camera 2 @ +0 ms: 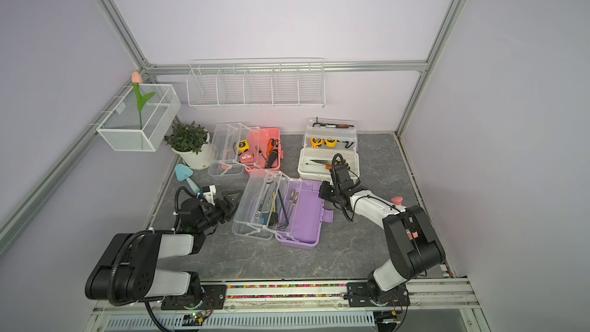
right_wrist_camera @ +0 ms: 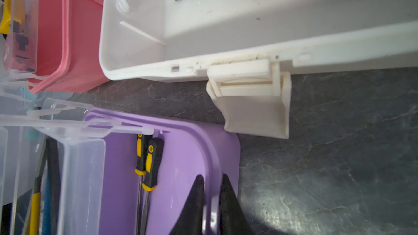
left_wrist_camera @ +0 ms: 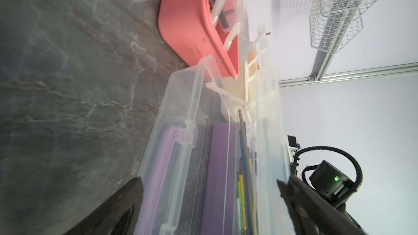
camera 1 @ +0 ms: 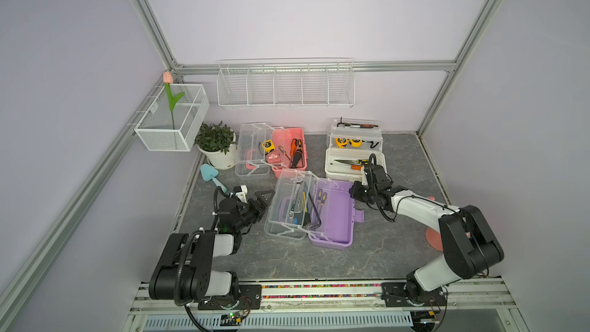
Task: Close toolboxes
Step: Adjust the toolbox at the center of the board.
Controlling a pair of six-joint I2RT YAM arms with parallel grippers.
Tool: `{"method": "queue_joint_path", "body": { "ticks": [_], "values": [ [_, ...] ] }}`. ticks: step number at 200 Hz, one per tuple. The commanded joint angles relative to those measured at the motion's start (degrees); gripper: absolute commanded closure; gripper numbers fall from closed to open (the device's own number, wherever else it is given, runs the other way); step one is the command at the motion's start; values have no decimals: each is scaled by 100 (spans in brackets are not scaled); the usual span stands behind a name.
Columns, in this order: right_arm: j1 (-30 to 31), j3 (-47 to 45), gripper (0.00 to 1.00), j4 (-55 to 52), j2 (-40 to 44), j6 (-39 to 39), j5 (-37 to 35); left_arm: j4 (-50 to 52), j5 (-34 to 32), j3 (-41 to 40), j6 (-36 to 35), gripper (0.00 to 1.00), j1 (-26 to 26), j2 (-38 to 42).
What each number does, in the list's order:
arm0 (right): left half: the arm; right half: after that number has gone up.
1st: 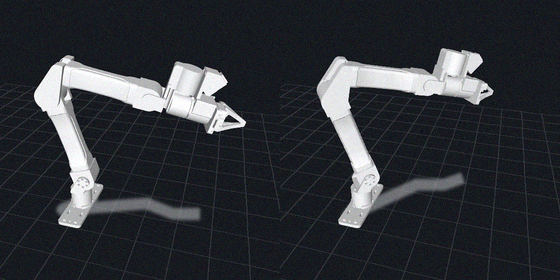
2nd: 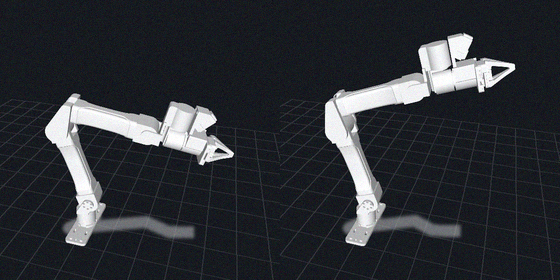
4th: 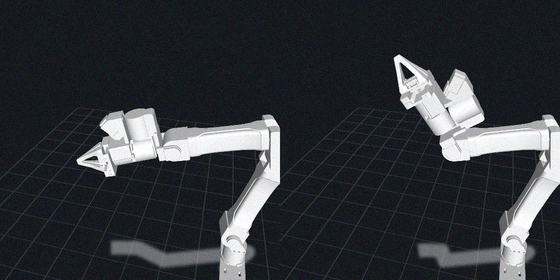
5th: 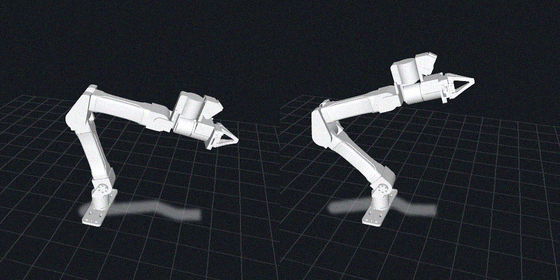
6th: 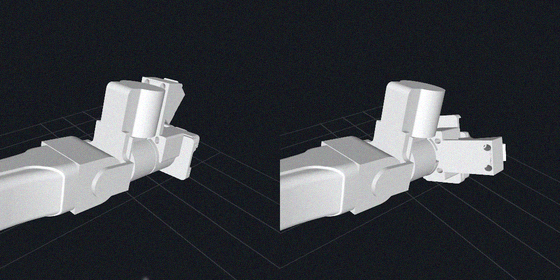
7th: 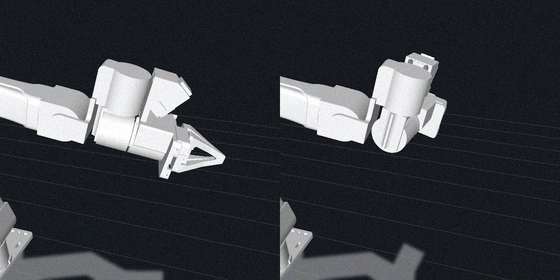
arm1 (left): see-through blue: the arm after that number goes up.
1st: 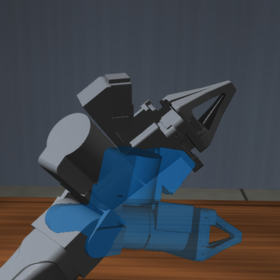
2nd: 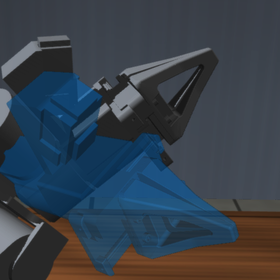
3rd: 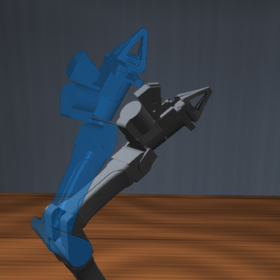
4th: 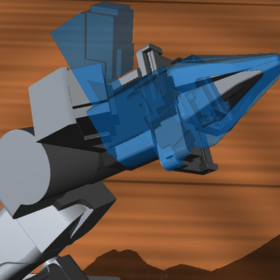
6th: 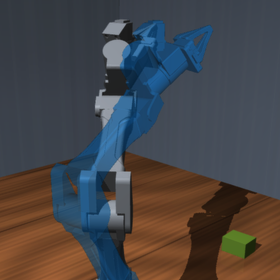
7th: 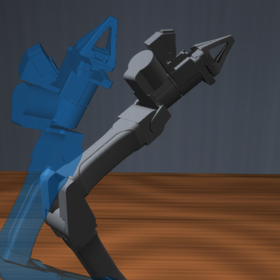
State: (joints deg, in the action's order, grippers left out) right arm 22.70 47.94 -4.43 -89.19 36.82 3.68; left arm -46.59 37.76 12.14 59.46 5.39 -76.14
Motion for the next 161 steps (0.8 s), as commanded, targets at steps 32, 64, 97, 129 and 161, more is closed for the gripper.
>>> {"method": "queue_joint_path", "body": {
  "ticks": [32, 64, 97, 129, 161],
  "values": [
    [-42, 734, 79, -1096, -227, -812, -521, 1965, -336, 210, -706, 0, 59, 1620],
    [-67, 1366, 83, -1621, -632, -1267, -591, 2973, -768, 313, -1001, 0, 29, 2081],
    [-61, 1328, 84, -1515, -757, -1221, -468, 3519, -911, 420, -1073, 1, -226, 2147],
    [-68, 1465, 93, -1465, -1054, -1794, -440, 4118, -780, 531, -1305, 2, -535, 2296],
    [-144, 1773, 93, -1759, -1306, -2630, -912, 4906, -767, 579, -1749, 5, -534, 2513]
  ]
}}
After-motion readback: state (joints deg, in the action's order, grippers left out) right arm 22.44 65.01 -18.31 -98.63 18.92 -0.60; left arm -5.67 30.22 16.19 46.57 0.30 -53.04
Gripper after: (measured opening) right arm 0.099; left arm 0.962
